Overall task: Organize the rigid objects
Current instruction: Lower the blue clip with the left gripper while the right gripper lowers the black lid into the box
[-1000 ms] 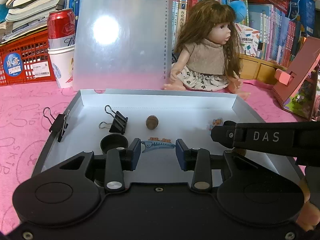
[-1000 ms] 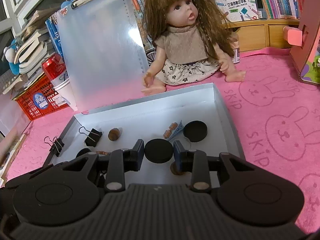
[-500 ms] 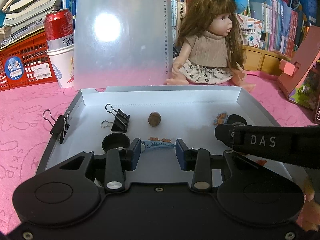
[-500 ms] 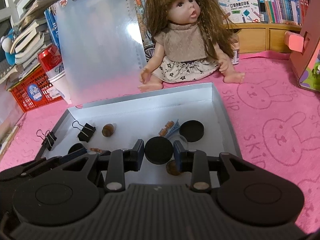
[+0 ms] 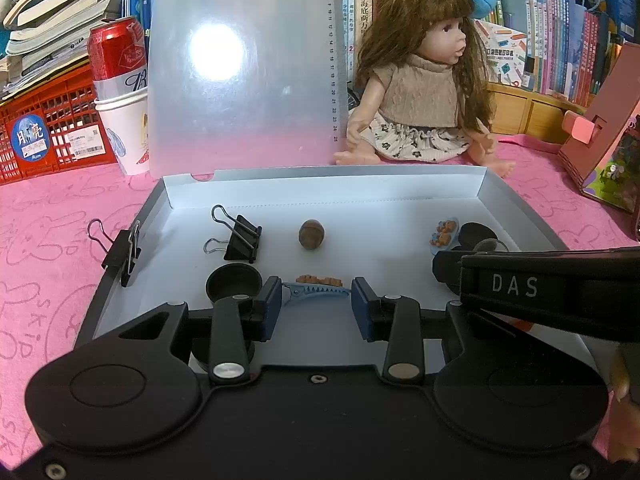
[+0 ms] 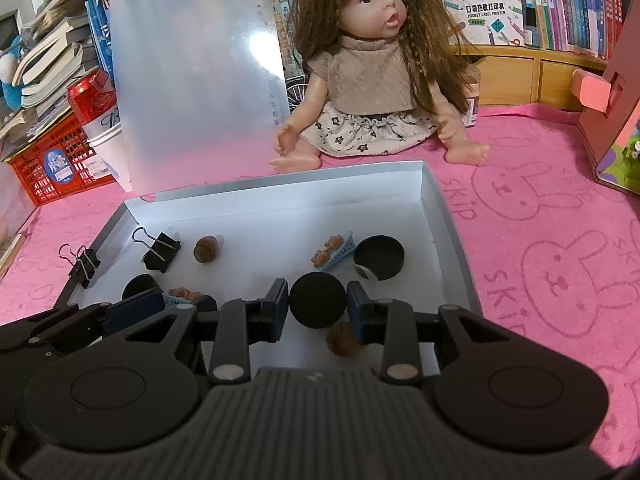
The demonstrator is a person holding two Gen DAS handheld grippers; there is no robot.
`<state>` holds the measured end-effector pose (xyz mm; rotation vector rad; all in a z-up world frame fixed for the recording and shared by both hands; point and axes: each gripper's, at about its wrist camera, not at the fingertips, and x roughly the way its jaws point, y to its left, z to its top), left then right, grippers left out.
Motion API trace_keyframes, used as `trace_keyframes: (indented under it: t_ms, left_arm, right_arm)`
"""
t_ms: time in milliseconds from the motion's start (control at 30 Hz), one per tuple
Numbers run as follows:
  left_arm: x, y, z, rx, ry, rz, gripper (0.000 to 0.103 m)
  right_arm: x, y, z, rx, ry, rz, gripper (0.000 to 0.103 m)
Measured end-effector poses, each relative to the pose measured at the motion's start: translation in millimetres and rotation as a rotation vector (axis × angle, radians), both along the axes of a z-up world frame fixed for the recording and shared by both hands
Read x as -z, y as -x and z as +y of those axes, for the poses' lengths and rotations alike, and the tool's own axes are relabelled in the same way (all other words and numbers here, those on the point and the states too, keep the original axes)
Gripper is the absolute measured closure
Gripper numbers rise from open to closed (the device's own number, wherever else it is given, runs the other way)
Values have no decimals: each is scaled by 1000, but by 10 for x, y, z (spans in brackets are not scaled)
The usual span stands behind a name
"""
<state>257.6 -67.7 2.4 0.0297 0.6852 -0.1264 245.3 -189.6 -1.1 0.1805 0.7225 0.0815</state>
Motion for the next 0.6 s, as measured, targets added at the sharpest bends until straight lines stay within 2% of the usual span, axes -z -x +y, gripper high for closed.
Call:
trace_keyframes:
  t_ms: [533, 600]
  left_arm:
    - [7, 12, 12, -7, 3, 5, 66]
    - [5, 22, 6, -5, 2, 6, 63]
  right_arm:
    - [-12, 11, -50, 21, -33, 3, 63]
    - [-25, 19, -56, 23, -36, -2, 63]
